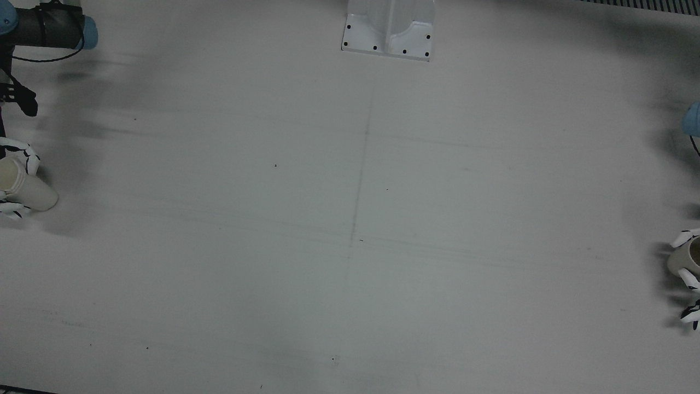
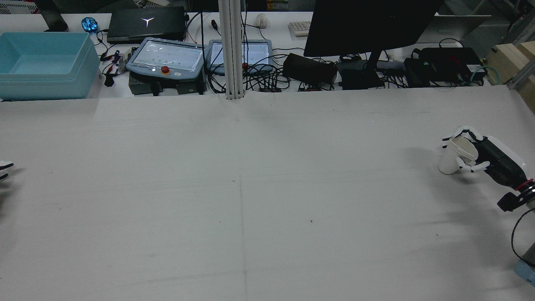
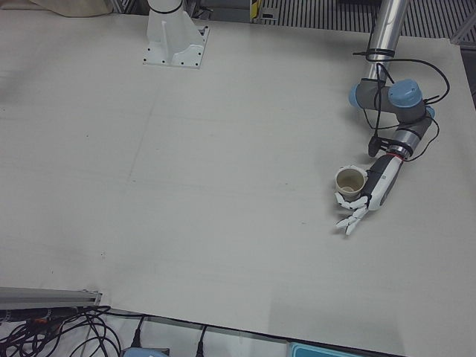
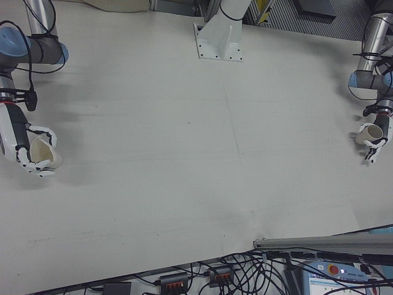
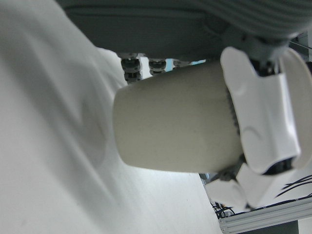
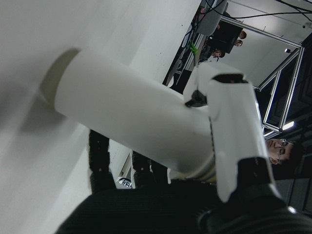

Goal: Pour water
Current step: 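Lift both cups and bring them toward the table center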

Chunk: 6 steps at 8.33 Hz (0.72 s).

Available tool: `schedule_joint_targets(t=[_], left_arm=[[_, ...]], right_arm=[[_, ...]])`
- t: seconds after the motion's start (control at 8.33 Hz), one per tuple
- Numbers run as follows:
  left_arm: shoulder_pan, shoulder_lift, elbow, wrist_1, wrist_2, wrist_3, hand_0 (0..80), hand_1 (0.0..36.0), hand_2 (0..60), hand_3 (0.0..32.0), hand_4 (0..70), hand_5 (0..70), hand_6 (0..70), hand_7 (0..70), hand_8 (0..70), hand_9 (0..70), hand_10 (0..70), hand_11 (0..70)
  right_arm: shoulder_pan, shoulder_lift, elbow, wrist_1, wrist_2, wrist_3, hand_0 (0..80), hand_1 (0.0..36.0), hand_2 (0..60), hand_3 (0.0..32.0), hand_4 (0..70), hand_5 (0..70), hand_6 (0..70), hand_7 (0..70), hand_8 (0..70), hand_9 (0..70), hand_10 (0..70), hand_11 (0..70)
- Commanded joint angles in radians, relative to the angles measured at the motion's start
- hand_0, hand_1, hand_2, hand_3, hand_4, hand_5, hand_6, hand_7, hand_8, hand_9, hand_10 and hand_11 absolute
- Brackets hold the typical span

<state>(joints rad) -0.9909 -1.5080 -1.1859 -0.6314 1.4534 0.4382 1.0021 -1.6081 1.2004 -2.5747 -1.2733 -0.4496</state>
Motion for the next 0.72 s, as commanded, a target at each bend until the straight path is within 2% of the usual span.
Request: schedule_joint_targets(t=[0.0,0.24,0.36,0.48,0.6], left_arm=[[-0.002,0.000,0.002,-0.004,-0.001,-0.030,50.5,32.4,60.0,0.0,52.8,70.0,11.6,15.3,4.7,5.5,7.8,12.5],[0.000,-0.003,-0.065,0.044,0.002,-0.064,51.9,33.5,60.0,0.0,54.3,70.0,12.0,15.7,4.8,5.5,7.6,12.4],[0.001,-0.006,-0.099,0.050,0.002,-0.065,54.0,35.3,60.0,0.0,56.0,70.0,12.4,16.2,5.0,5.6,7.4,12.3],[0.003,-0.011,-0.157,0.085,0.005,-0.062,55.0,36.0,60.0,0.0,56.5,70.0,12.6,16.4,5.0,5.5,7.3,12.3],[0.006,-0.018,-0.237,0.149,0.012,-0.053,56.0,36.0,60.0,0.0,57.4,70.0,12.9,16.7,5.1,5.7,7.3,12.3]], right_arm=[[0.021,-0.050,0.136,-0.036,0.000,0.026,80.0,36.0,58.7,31.0,0.0,54.1,20.0,27.9,21.0,22.2,29.5,46.4],[0.104,-0.055,0.371,-0.325,-0.021,0.098,80.0,36.0,56.3,30.6,0.0,57.4,22.1,30.2,19.7,21.2,24.9,40.6],[0.178,-0.050,0.496,-0.441,-0.076,0.088,80.0,36.0,53.6,30.0,0.0,55.1,22.0,29.4,17.1,17.7,19.4,32.7],[0.288,-0.043,0.633,-0.576,-0.159,0.054,80.0,36.0,51.5,28.6,0.0,48.9,19.6,23.9,14.5,13.9,17.2,29.4],[0.352,-0.021,0.804,-0.766,-0.204,0.007,80.0,36.0,52.6,24.0,0.0,49.4,21.1,25.2,14.5,14.0,16.2,28.0]])
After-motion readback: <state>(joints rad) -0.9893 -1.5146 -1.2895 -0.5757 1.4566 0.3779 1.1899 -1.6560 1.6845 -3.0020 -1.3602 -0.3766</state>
